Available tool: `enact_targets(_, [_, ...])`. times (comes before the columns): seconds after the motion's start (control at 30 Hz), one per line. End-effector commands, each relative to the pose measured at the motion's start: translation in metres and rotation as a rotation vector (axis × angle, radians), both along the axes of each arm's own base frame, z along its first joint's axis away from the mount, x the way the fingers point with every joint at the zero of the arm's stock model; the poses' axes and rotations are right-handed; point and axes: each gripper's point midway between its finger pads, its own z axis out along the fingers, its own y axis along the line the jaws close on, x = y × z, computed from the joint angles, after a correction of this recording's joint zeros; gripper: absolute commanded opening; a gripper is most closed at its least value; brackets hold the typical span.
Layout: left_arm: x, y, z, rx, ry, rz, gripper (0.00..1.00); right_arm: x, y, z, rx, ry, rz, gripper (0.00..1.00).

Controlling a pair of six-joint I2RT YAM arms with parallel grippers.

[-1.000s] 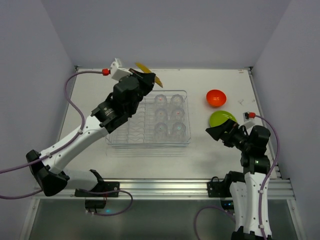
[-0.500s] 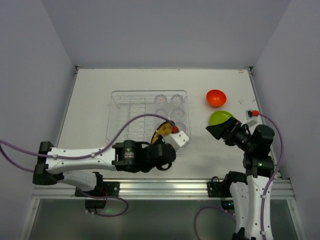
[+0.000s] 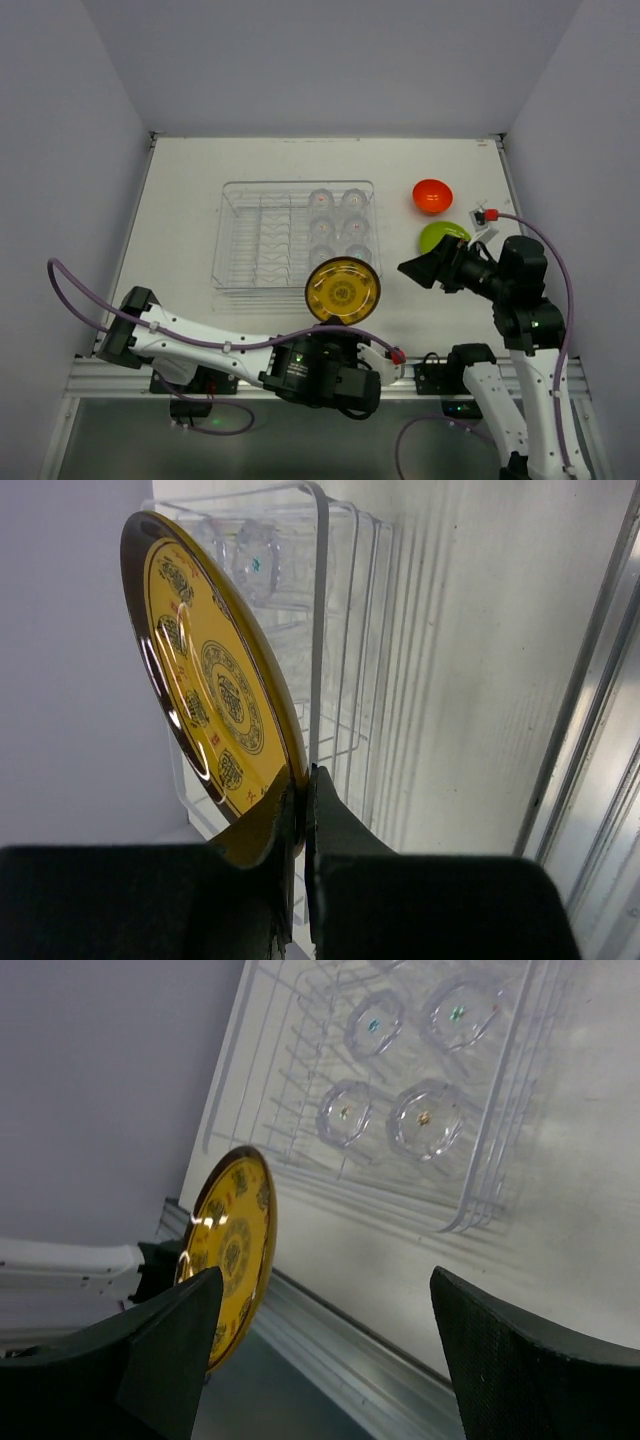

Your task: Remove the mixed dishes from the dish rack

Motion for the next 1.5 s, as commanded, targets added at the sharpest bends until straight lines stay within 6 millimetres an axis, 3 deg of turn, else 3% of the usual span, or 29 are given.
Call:
enact_targets(0.0, [0.004, -0.015, 0.029, 0.004, -0.109, -0.130, 0.00, -0.015, 0.015, 0.002, -0.007, 0.038, 0.085, 0.85])
enact_targets(0.23, [-0.001, -0.033, 0.030, 0.022, -0.112, -0.184, 0.00, -0.019, 0.052, -0.017, -0.073, 0.087, 0.197, 0.70])
enact_targets(0.33, [0.000, -0.032, 0.027, 0.050, -0.128, -0.187, 0.00, -0.014, 0.063, -0.034, -0.142, 0.126, 0.209, 0.59])
enact_targets(0.4, [0.002, -0.029, 0.023, 0.073, -0.134, -0.172, 0.00, -0.012, 0.066, -0.042, -0.162, 0.139, 0.203, 0.38])
enact_targets(0.43, [0.002, -0.026, 0.016, 0.113, -0.129, -0.169, 0.00, -0.009, 0.068, -0.039, -0.149, 0.119, 0.198, 0.23])
enact_targets(0.47, [0.001, -0.024, 0.011, 0.118, -0.118, -0.160, 0.00, -0.007, 0.068, -0.039, -0.147, 0.114, 0.175, 0.00])
enact_targets(0.67, [0.001, -0.011, -0.002, 0.127, -0.089, -0.160, 0.00, 0.002, 0.060, -0.033, -0.189, 0.068, 0.133, 0.00])
enact_targets(0.8, [0.010, -0.007, 0.008, 0.045, -0.120, -0.128, 0.00, 0.009, 0.055, -0.033, -0.200, 0.053, 0.093, 0.00])
enact_targets(0.83, [0.011, -0.011, 0.014, -0.015, -0.120, -0.116, 0.17, 0.012, 0.052, -0.033, -0.206, 0.048, 0.066, 0.00])
enact_targets(0.87, [0.019, -0.004, 0.029, -0.086, -0.119, -0.095, 0.35, 0.016, 0.047, -0.035, -0.213, 0.049, 0.033, 0.00])
enact_targets(0.9, [0.027, 0.002, 0.027, -0.119, -0.121, -0.078, 0.50, 0.022, 0.042, -0.035, -0.218, 0.043, -0.006, 0.00])
enact_targets(0.93, [0.041, -0.002, 0.040, -0.234, -0.096, -0.055, 0.68, 0.029, 0.032, -0.035, -0.217, 0.043, -0.056, 0.00])
enact_targets(0.97, [0.048, 0.002, 0.046, -0.300, -0.075, -0.049, 0.81, 0.033, 0.026, -0.035, -0.209, 0.044, -0.086, 0.00])
enact_targets(1.0, [0.055, 0.010, 0.069, -0.464, -0.054, -0.042, 0.98, 0.035, 0.023, -0.035, -0.186, 0.041, -0.096, 0.00])
enact_targets(1.07, [0.080, 0.033, 0.095, -0.602, -0.111, 0.034, 1.00, 0.045, 0.002, -0.027, -0.142, 0.010, -0.200, 0.00])
enact_targets(1.1, [0.091, 0.056, 0.118, -0.736, -0.168, 0.122, 1.00, 0.055, -0.014, -0.027, -0.140, 0.000, -0.288, 0.00])
enact_targets(1.2, [0.119, 0.106, 0.150, -0.859, -0.294, 0.355, 1.00, 0.069, -0.042, -0.026, -0.123, -0.008, -0.434, 0.00])
enact_targets(1.23, [0.133, 0.124, 0.167, -0.940, -0.336, 0.453, 1.00, 0.079, -0.063, -0.029, -0.114, 0.005, -0.547, 0.00])
enact_targets(1.27, [0.142, 0.137, 0.173, -0.970, -0.362, 0.524, 1.00, 0.085, -0.075, -0.039, -0.114, 0.034, -0.614, 0.00])
enact_targets(1.3, [0.151, 0.149, 0.173, -0.961, -0.375, 0.583, 1.00, 0.094, -0.094, -0.037, -0.090, 0.021, -0.698, 0.00])
enact_targets(1.33, [0.168, 0.170, 0.173, -1.004, -0.381, 0.696, 1.00, 0.098, -0.100, -0.039, -0.069, 0.018, -0.728, 0.00])
enact_targets(1.37, [0.175, 0.181, 0.185, -1.045, -0.381, 0.734, 1.00, 0.101, -0.107, -0.052, -0.036, 0.044, -0.767, 0.00])
enact_targets(1.4, [0.182, 0.188, 0.183, -1.045, -0.375, 0.761, 1.00, 0.107, -0.115, -0.047, -0.001, 0.009, -0.803, 0.00])
enact_targets(1.43, [0.192, 0.212, 0.179, -1.058, -0.400, 0.860, 1.00, 0.111, -0.132, -0.049, 0.017, 0.006, -0.864, 0.00])
enact_targets(1.47, [0.194, 0.224, 0.183, -1.091, -0.407, 0.890, 1.00, 0.113, -0.141, -0.054, 0.032, 0.010, -0.900, 0.00])
